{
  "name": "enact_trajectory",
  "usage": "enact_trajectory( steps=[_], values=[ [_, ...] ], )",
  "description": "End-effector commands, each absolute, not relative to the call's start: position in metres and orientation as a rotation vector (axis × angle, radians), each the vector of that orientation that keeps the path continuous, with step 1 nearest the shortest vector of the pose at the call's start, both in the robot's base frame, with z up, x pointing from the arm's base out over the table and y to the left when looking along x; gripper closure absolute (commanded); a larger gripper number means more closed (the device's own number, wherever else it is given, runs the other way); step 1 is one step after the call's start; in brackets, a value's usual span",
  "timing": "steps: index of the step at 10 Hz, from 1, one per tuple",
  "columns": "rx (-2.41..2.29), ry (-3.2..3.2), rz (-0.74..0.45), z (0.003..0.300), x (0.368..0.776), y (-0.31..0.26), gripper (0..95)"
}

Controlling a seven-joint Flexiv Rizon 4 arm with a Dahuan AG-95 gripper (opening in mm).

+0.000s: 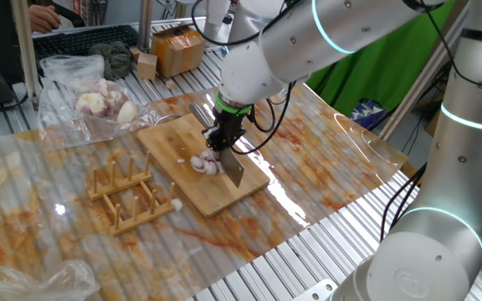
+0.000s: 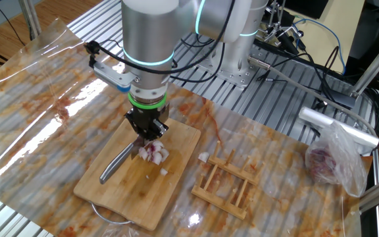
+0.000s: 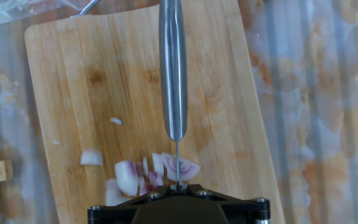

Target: Chop the onions

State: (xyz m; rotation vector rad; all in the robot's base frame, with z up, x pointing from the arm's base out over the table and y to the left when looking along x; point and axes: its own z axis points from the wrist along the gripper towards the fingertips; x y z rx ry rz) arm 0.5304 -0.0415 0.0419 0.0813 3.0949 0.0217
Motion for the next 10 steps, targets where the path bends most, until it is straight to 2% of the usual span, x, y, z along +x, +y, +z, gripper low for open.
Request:
enact_trajectory(
  steps=[1, 3, 5, 8, 10],
  values=[
    [0.077, 3.064, 0.021, 0.017, 0.528, -0.043, 95.0],
    [0.099, 3.075, 0.033, 0.025, 0.531, -0.039, 95.0],
    [0.088, 3.076, 0.004, 0.020, 0.530, -0.039, 95.0],
    [0.092, 3.152, -0.016, 0.061, 0.533, -0.037, 95.0],
    [0.087, 3.129, -0.013, 0.052, 0.533, -0.037, 95.0]
  ],
)
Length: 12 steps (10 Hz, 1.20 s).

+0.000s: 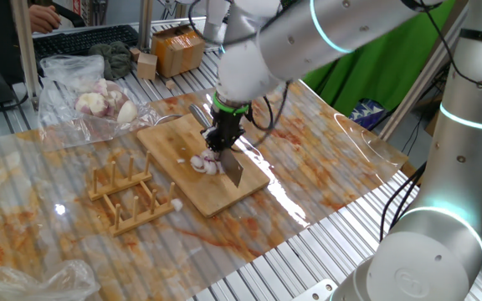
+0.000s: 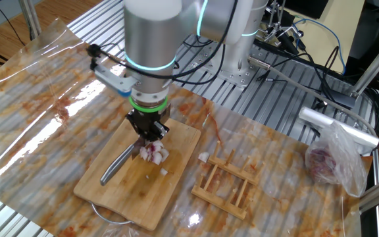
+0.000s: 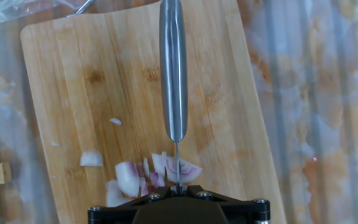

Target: Chop the onions

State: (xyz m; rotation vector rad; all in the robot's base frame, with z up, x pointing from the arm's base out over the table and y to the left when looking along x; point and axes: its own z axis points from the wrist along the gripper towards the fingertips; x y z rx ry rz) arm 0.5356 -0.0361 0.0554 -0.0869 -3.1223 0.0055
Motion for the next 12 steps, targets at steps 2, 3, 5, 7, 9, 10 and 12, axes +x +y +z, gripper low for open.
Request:
enact_trajectory(
  steps=[2, 3, 5, 7, 9, 10, 12],
  values=[
    [-0.090, -3.168, 0.001, 0.040, 0.533, -0.038, 95.0],
    [-0.091, -3.178, -0.002, 0.034, 0.532, -0.038, 95.0],
    [-0.095, -3.187, 0.001, 0.030, 0.532, -0.038, 95.0],
    [-0.097, -3.167, 0.003, 0.041, 0.534, -0.037, 95.0],
    [-0.107, -3.182, -0.012, 0.036, 0.533, -0.037, 95.0],
    [-0.105, -3.190, -0.011, 0.033, 0.533, -0.037, 95.0],
    [-0.118, -3.170, -0.052, 0.030, 0.529, -0.036, 95.0]
  ],
)
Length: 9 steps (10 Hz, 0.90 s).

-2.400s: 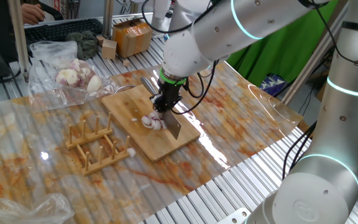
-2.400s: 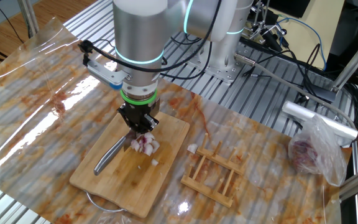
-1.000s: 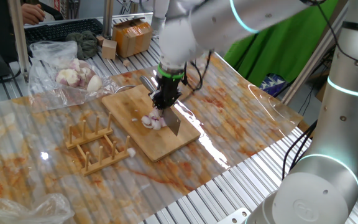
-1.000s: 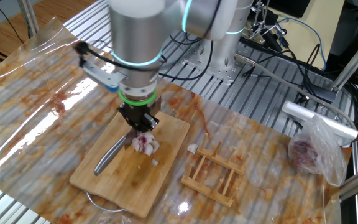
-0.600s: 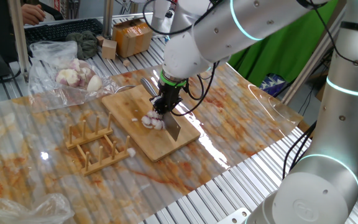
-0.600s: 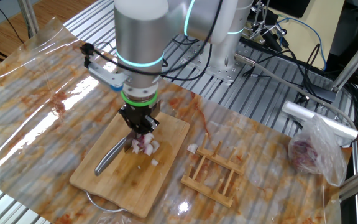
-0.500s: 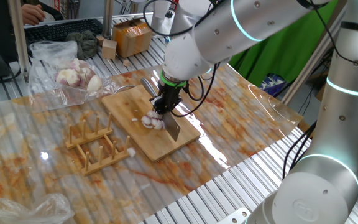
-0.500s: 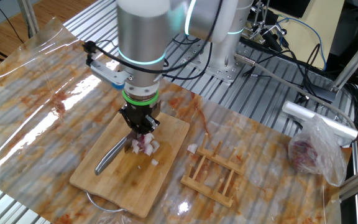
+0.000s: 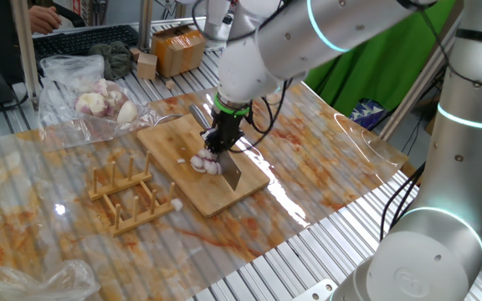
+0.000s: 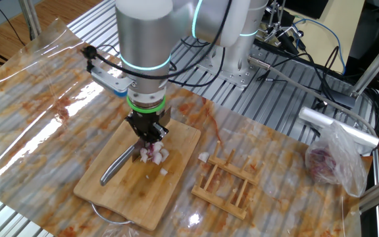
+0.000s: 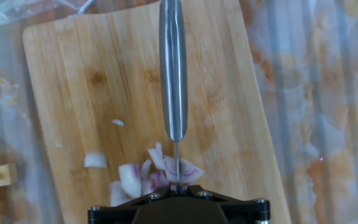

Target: Chop the onions

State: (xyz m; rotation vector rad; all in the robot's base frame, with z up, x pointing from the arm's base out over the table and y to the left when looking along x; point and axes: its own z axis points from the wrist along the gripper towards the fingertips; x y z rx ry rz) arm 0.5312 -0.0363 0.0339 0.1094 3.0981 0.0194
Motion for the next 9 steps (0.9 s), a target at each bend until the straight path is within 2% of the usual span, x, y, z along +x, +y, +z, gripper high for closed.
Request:
enact_trajectory(
  steps=[1, 9],
  values=[
    [0.122, 3.091, 0.041, 0.031, 0.529, -0.034, 95.0],
    [0.131, 3.098, 0.005, 0.041, 0.533, -0.024, 95.0]
  ],
)
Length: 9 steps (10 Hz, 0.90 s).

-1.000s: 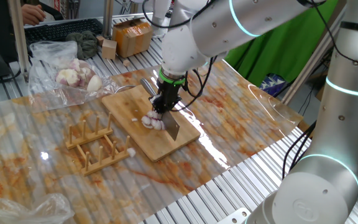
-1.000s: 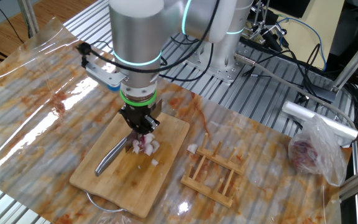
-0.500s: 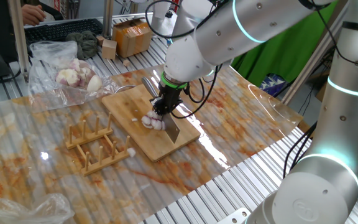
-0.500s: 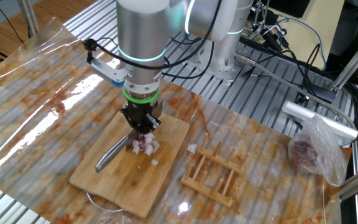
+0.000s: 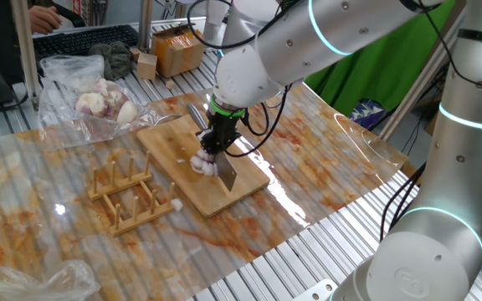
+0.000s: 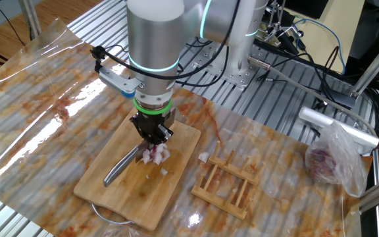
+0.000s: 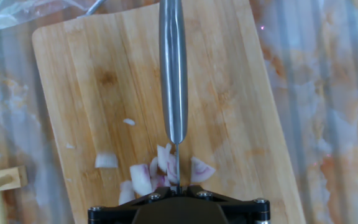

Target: Chop the onions

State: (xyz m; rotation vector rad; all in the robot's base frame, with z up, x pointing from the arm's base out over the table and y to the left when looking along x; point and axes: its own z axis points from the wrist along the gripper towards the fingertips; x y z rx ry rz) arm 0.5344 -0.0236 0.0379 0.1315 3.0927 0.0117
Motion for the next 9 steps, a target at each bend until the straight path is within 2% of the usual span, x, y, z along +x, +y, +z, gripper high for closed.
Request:
enact_trajectory(
  steps=[1, 5, 9],
  values=[
    [0.129, 3.104, -0.006, 0.045, 0.533, -0.024, 95.0],
    [0.094, 3.130, -0.021, 0.064, 0.535, -0.032, 95.0],
    [0.024, 3.132, -0.011, 0.070, 0.535, -0.050, 95.0]
  ],
)
